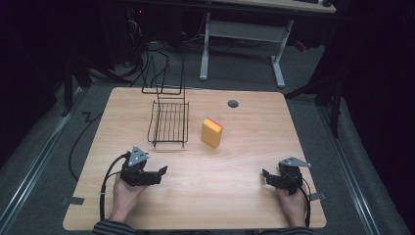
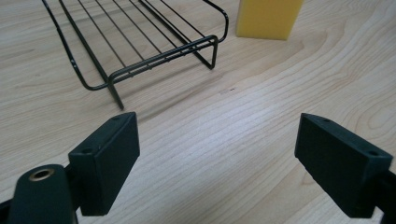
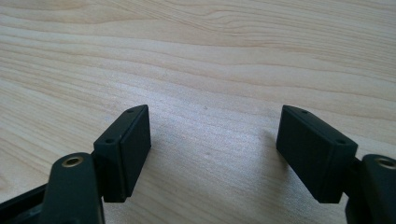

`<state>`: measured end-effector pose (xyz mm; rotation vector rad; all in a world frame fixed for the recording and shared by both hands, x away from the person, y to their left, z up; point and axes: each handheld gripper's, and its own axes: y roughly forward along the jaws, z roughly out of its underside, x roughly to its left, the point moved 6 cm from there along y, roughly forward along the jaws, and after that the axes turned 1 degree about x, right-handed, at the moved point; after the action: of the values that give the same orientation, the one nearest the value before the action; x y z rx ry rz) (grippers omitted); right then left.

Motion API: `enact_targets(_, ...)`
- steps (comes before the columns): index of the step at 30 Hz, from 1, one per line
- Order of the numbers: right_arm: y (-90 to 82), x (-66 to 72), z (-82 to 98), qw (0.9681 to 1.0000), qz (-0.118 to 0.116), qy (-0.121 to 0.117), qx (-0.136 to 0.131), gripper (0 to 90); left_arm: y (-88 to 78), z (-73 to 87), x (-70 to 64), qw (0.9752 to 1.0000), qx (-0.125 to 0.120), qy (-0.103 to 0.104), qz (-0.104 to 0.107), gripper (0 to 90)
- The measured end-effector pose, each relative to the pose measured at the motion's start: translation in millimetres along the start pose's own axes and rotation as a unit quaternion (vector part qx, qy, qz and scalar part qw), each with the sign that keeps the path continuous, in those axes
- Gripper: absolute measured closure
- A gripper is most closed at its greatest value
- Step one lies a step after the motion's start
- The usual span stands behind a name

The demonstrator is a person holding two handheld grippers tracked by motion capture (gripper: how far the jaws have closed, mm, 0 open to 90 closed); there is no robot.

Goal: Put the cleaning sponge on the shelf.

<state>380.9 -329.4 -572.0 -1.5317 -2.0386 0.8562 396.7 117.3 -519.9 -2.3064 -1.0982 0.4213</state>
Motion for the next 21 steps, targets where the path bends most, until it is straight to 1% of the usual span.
enact_targets(1,0.0,0.0,0.0,1.0000,0.000,0.000,0.000,26.6,0.7,-1.1,-1.3,1.0000,0.002,0.002,0.004,15.0)
enact_targets(6,0.1,0.1,0.0,1.0000,0.000,-0.001,0.000,26.5,2.8,-5.4,-6.4,1.0000,0.000,0.004,0.007,14.9)
enact_targets(7,0.0,0.2,0.1,1.0000,0.001,-0.002,0.001,26.4,4.8,-8.0,-9.8,0.9999,0.000,0.008,0.011,14.9)
enact_targets(10,-0.1,0.2,0.1,1.0000,0.001,-0.002,0.001,26.4,6.5,-11.1,-12.8,0.9999,-0.001,0.012,0.012,14.9)
enact_targets(12,0.0,0.2,0.1,1.0000,0.000,-0.002,0.001,26.4,9.5,-17.8,-18.5,0.9997,-0.005,0.020,0.015,14.8)
enact_targets(13,0.0,0.2,0.1,1.0000,0.000,-0.002,0.001,26.4,10.1,-19.1,-19.9,0.9996,-0.004,0.020,0.017,14.8)
enact_targets(17,-0.1,0.2,0.1,1.0000,0.001,-0.002,0.001,26.4,14.6,-27.6,-27.4,0.9992,-0.007,0.032,0.022,14.7)
enact_targets(20,0.0,0.2,0.1,1.0000,0.000,-0.002,0.001,26.4,16.1,-31.6,-30.5,0.9990,-0.009,0.035,0.026,14.5)
enact_targets(21,-0.1,0.2,0.1,1.0000,0.000,-0.002,0.001,26.4,18.7,-36.6,-34.7,0.9987,-0.011,0.039,0.030,14.4)
